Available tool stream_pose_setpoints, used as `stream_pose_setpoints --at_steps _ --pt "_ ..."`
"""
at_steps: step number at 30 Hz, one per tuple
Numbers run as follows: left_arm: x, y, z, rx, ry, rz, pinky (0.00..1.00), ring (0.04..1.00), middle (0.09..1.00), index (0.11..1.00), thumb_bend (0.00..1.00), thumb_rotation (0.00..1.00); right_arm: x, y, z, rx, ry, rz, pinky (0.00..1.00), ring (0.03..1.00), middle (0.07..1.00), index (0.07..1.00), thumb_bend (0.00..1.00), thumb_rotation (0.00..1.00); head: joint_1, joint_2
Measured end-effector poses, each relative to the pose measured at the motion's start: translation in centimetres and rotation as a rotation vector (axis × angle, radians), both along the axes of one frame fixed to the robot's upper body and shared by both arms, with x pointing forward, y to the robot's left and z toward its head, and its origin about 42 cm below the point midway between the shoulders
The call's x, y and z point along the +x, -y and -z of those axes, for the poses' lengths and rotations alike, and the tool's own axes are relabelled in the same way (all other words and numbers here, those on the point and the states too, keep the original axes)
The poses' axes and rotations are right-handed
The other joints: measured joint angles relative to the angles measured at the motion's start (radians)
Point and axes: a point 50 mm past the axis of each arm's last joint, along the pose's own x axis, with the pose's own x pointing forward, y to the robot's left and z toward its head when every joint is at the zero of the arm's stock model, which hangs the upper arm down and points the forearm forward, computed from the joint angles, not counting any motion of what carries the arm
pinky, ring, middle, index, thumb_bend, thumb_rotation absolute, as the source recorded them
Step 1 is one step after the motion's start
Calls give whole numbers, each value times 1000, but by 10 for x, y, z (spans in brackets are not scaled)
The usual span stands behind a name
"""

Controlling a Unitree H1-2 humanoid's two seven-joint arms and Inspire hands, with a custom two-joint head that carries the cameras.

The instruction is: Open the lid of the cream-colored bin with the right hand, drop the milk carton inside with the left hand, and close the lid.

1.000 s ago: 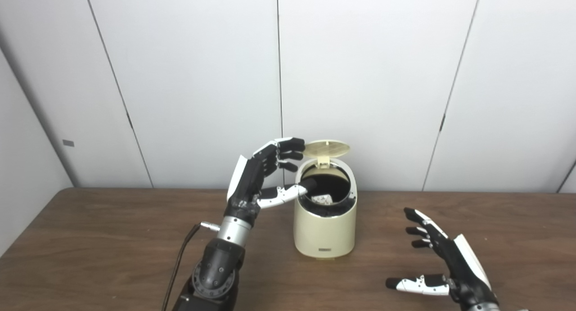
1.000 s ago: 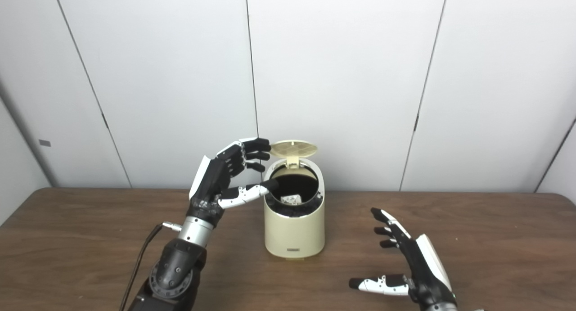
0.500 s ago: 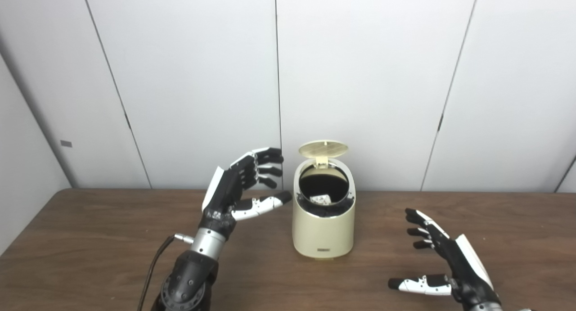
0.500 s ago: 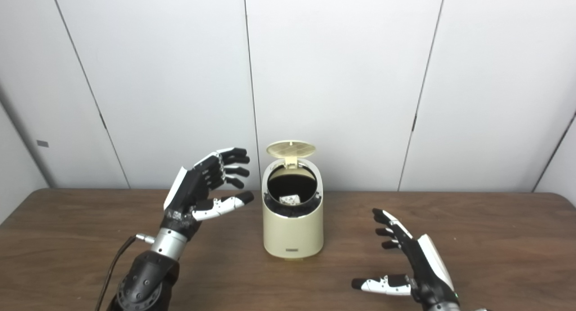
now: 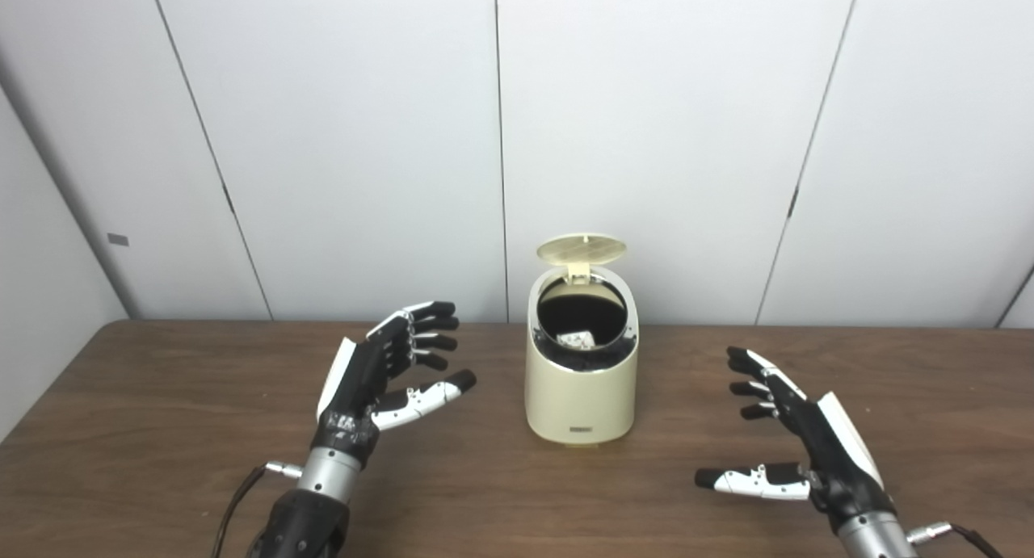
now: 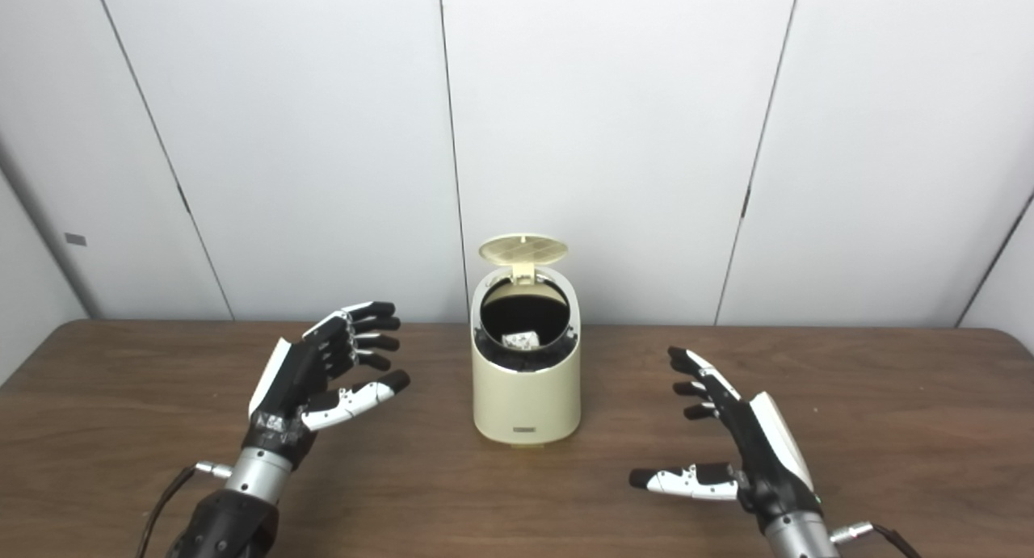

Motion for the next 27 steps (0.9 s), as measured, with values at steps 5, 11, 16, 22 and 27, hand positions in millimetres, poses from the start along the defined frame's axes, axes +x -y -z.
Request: stream_pose_setpoints --at_steps 5,11,16,22,27 --pt "-7 -3 10 19 -27 -11 593 672 746 790 715 115 0 -1 0 -2 -4 -5 693 808 878 880 798 149 -2 -2" --pt "-13 -8 28 21 -85 -30 532 620 704 761 709 70 4 -2 -5 -1 11 -11 650 791 864 872 763 369 -15 -8" --pt "-25 -5 53 13 -159 -31 637 686 737 765 698 79 18 -8 -23 0 63 -26 663 810 870 877 724 488 -21 -23" --pt "-27 -3 58 14 -144 -16 625 694 742 766 675 47 36 -18 -48 -10 122 -67 718 829 872 869 714 580 -21 -32" --pt "-27 -2 58 21 -135 -13 582 669 725 752 679 54 53 -26 -74 -32 156 -97 718 834 868 823 775 580 -23 -40"
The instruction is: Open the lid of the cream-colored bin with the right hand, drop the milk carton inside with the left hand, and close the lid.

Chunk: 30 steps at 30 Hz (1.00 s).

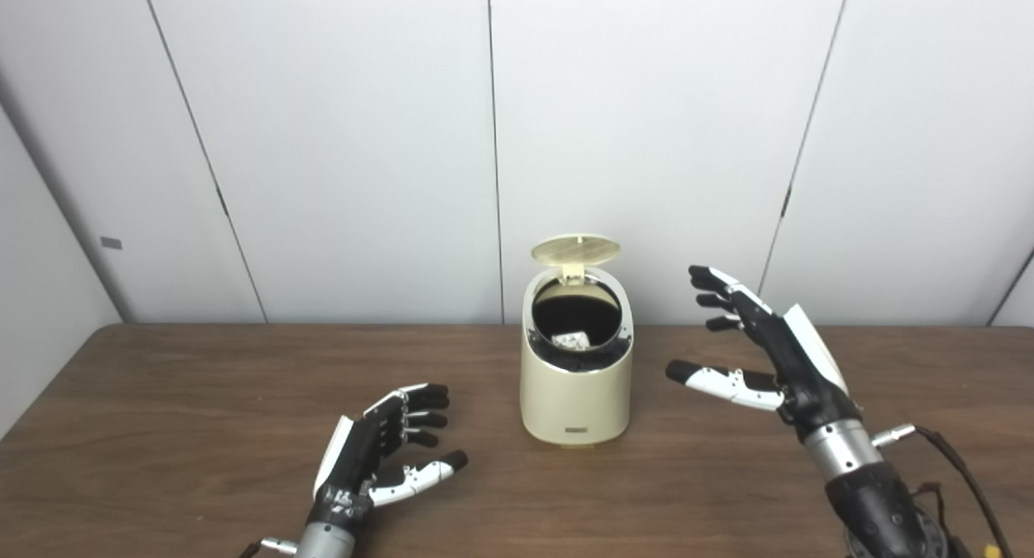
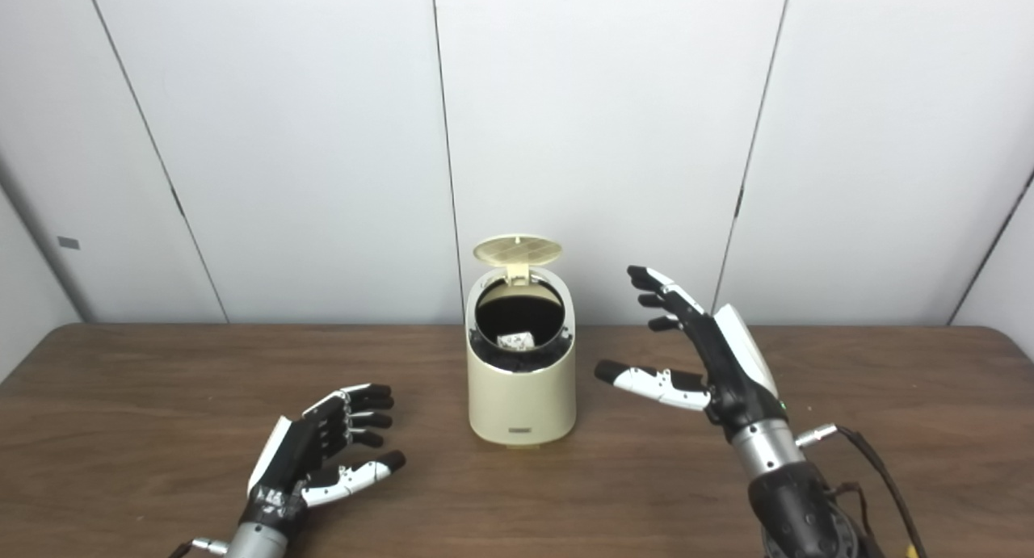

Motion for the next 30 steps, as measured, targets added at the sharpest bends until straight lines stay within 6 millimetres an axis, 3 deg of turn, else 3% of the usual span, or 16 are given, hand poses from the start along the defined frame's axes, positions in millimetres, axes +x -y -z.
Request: stream_pose_setpoints --at_steps 4,11,16,19,25,30 --pt "0 0 -1 3 9 2 578 660 722 745 683 45 17 -6 -17 -40 -20 -23 707 813 824 802 787 527 3 0" --pt "0 1 -1 3 9 3 607 671 722 747 685 35 35 -22 -44 -152 -79 -35 744 846 874 835 774 560 5 -2" --pt "0 1 -1 4 10 5 599 663 710 743 690 17 50 -33 -72 -223 -47 -42 726 820 848 835 672 517 5 -2" --pt "0 2 0 4 10 6 595 663 707 743 690 24 58 -37 -83 -239 -37 -41 729 817 840 829 669 503 8 -6" --pt "0 2 -1 6 22 12 566 649 701 740 678 29 69 -44 -77 -298 -72 -43 825 884 869 850 663 540 9 -6" --pt "0 3 -1 10 21 14 569 646 693 739 694 27 70 -54 -82 -355 -64 -62 825 902 872 853 676 551 12 -5"
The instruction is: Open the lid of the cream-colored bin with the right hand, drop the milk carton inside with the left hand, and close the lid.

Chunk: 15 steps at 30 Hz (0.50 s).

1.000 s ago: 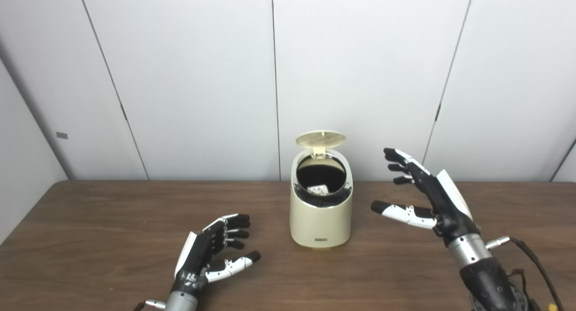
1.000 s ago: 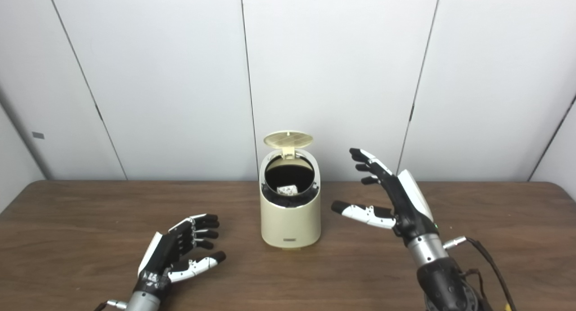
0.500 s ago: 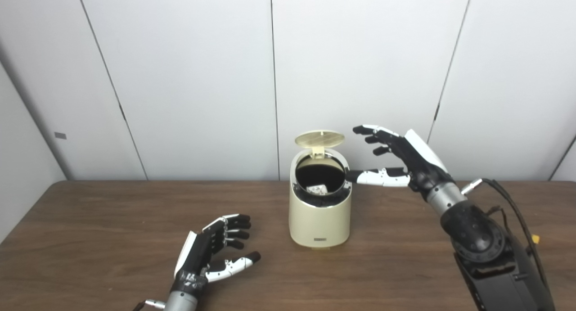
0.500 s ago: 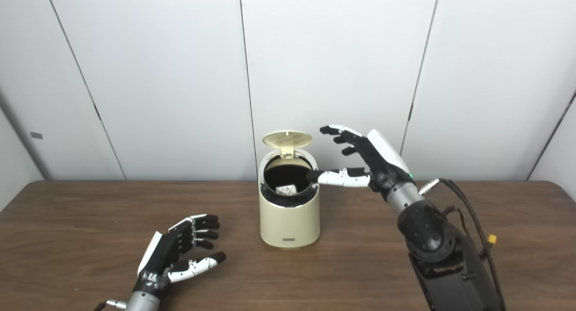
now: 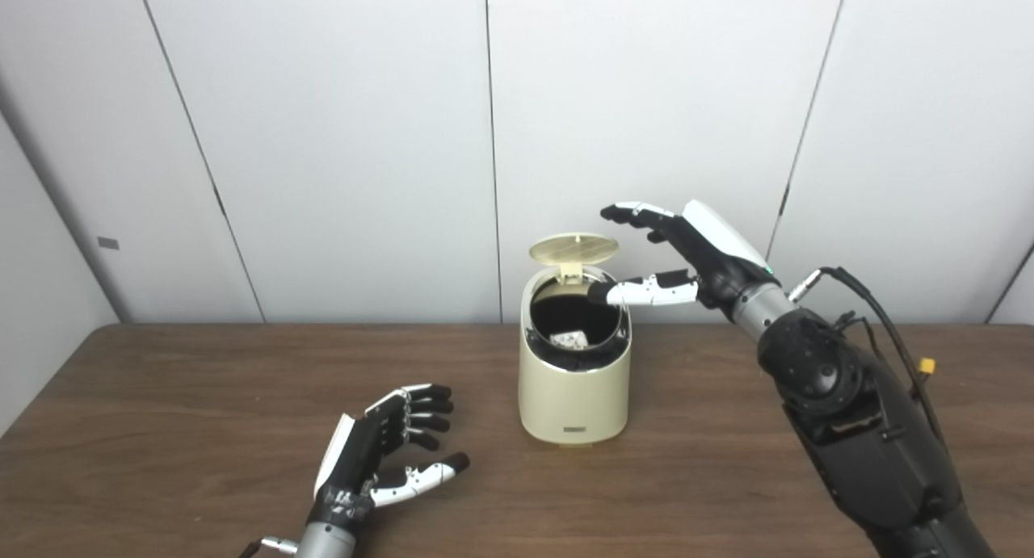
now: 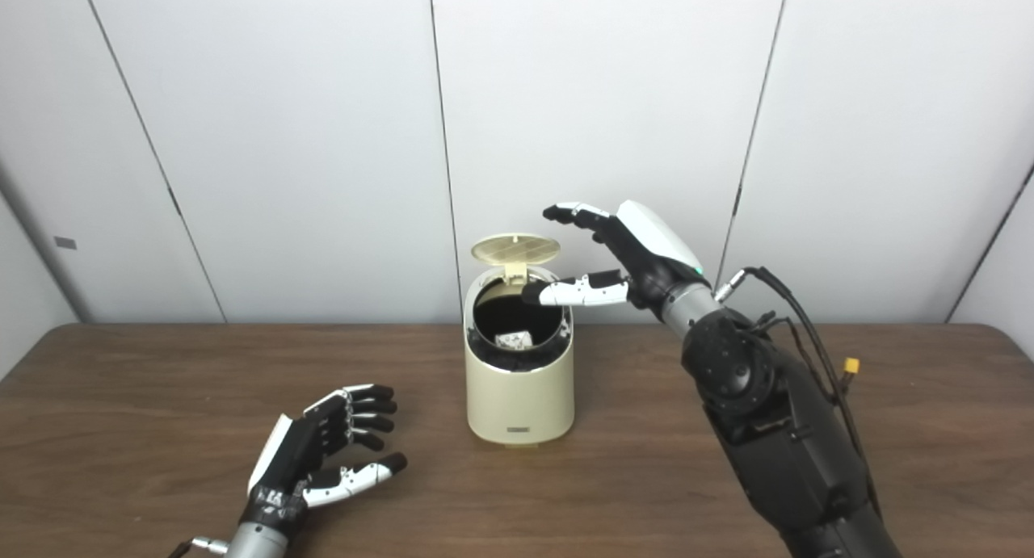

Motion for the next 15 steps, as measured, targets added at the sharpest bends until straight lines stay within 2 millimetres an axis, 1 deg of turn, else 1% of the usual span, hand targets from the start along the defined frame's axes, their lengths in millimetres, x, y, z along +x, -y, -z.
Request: stream_pose_setpoints --at_steps 2,3,5,7,10,15 --pt "0 0 0 -1 0 1 571 645 691 740 696 24 1 -3 -5 -8 10 -6 822 902 873 855 682 550 2 0" --pt "0 0 0 -1 0 1 576 645 691 743 693 26 2 -4 -8 -16 17 -9 824 912 880 862 684 565 2 3" --pt "0 1 0 -1 0 1 579 644 689 744 690 26 2 -8 -12 -64 22 -22 817 936 891 869 687 595 3 3" --pt "0 1 0 2 0 2 573 640 688 745 689 29 1 -13 -11 -125 26 -35 815 955 892 866 696 603 3 5" --pt "0 2 0 10 1 2 569 638 686 748 690 18 -4 -15 -9 -193 38 -52 834 980 888 847 717 605 6 6" --pt "0 2 0 10 1 1 560 632 682 742 692 6 -13 -15 -19 -236 107 -81 808 978 862 823 735 611 9 8"
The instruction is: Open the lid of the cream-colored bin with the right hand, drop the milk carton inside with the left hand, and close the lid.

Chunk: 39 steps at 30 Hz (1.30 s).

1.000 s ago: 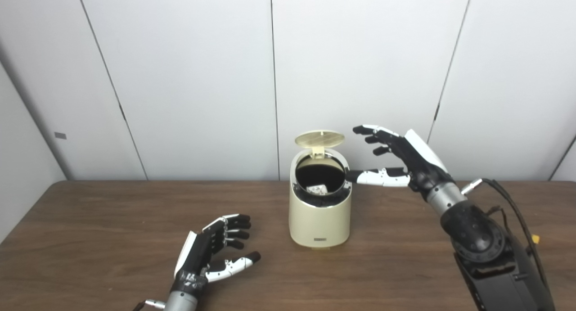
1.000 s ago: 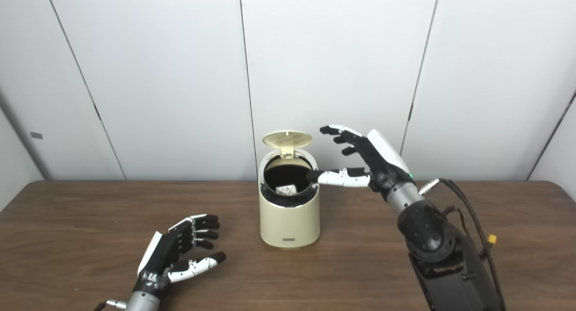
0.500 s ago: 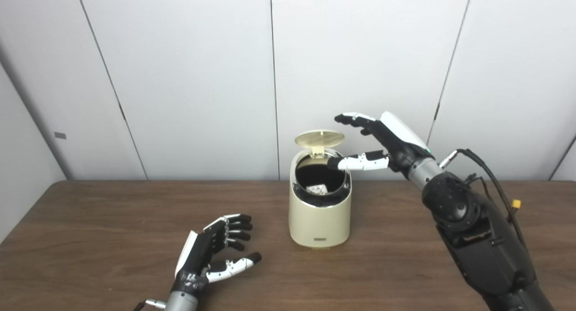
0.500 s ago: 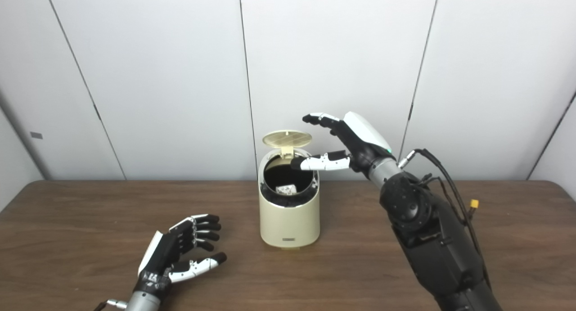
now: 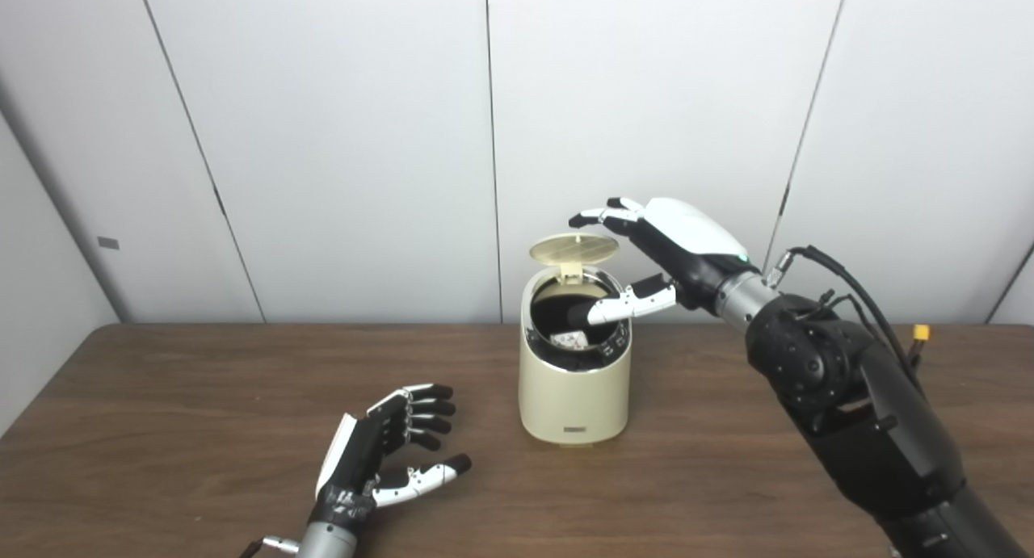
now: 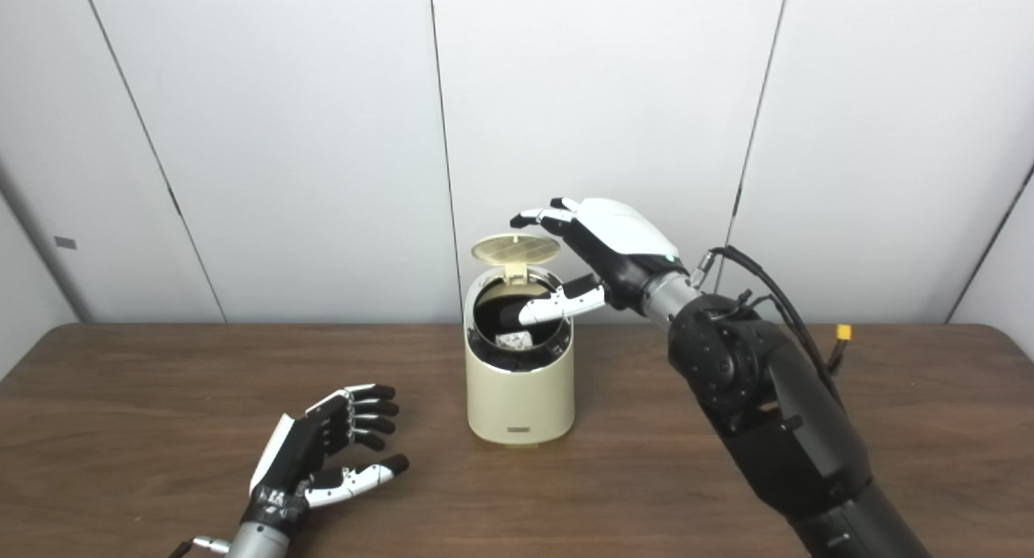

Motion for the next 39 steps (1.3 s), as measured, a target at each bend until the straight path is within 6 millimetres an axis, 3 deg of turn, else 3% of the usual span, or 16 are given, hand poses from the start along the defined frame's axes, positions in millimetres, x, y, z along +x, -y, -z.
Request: stream_pose_setpoints --at_steps 7,9,15,22,39 --pt "0 1 0 -3 3 -1 544 631 679 738 684 4 -13 -5 -1 -28 51 -63 847 985 851 824 745 643 2 3" --pt "0 1 0 -3 3 -1 537 627 674 730 686 11 -18 -4 -1 -63 75 -73 920 985 840 828 738 641 2 3" --pt "1 1 0 -8 7 -5 519 621 676 731 677 24 -29 -1 -2 -200 166 -104 995 984 812 827 727 651 3 9" --pt "1 1 0 -16 7 -7 523 619 671 728 673 15 -42 -3 7 -291 170 -133 1000 983 815 831 732 648 6 12" --pt "1 2 0 -7 7 -6 547 625 674 731 676 40 -49 5 21 -312 102 -119 1000 967 801 829 729 668 6 28"
